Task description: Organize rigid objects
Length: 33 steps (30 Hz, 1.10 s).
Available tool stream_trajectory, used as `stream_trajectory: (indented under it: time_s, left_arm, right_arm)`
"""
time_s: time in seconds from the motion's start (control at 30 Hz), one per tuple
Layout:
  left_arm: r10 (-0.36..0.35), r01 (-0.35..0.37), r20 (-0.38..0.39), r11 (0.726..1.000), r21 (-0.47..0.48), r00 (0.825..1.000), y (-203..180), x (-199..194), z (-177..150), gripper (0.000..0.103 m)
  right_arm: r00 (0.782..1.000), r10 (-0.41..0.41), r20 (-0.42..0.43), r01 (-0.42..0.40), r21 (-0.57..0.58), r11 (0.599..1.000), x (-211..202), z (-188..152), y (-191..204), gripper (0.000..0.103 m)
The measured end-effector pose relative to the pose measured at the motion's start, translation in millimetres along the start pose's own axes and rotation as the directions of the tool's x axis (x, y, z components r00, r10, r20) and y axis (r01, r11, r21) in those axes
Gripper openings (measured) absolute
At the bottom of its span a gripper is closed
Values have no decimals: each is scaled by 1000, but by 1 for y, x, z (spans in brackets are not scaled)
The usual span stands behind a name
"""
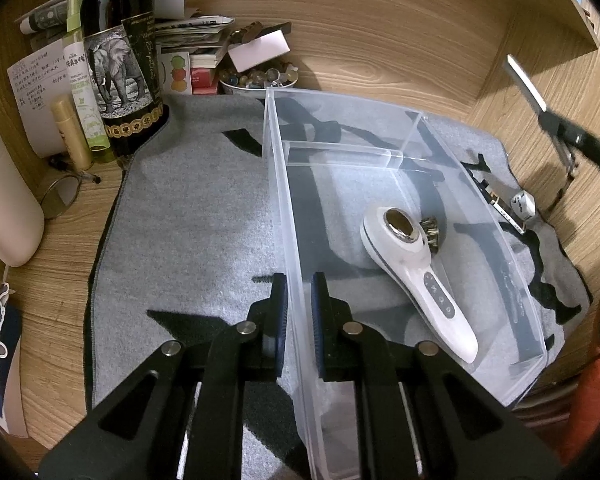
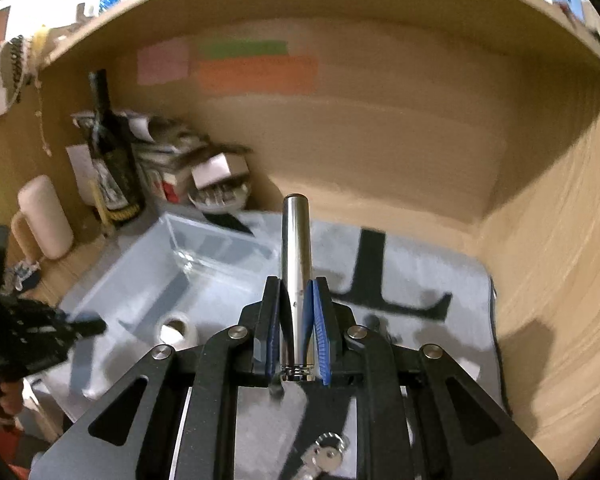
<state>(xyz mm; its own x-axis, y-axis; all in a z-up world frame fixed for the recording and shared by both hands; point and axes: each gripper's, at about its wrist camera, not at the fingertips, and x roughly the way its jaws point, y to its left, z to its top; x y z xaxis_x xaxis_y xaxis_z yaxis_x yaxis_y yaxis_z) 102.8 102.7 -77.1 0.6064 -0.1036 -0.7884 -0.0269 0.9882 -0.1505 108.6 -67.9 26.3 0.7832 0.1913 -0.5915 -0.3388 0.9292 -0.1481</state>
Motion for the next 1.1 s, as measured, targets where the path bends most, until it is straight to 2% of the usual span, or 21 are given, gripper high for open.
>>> stream_trajectory:
  time_s: [0.2, 0.43, 0.7, 1.1]
  left_arm:
    - [-2, 2, 0, 1000, -1, 1000, 1, 0, 1, 11]
    - [-5, 5, 1, 1000, -4, 1000, 1, -1, 0, 11]
    - [-4, 4, 2, 1000, -3, 1000, 1, -1, 0, 11]
    - [-4, 4, 2, 1000, -4, 1000, 1, -1, 1, 11]
  right_arm:
    - [996, 61, 64, -59, -34, 998, -12, 18, 23, 14]
    - [990, 120, 72, -113, -93, 989, -7, 26, 50, 14]
    - [989, 147, -15, -148, -129, 981, 21, 16, 68, 14]
    - [975, 98, -198, -128, -146, 981, 72, -17, 72, 14]
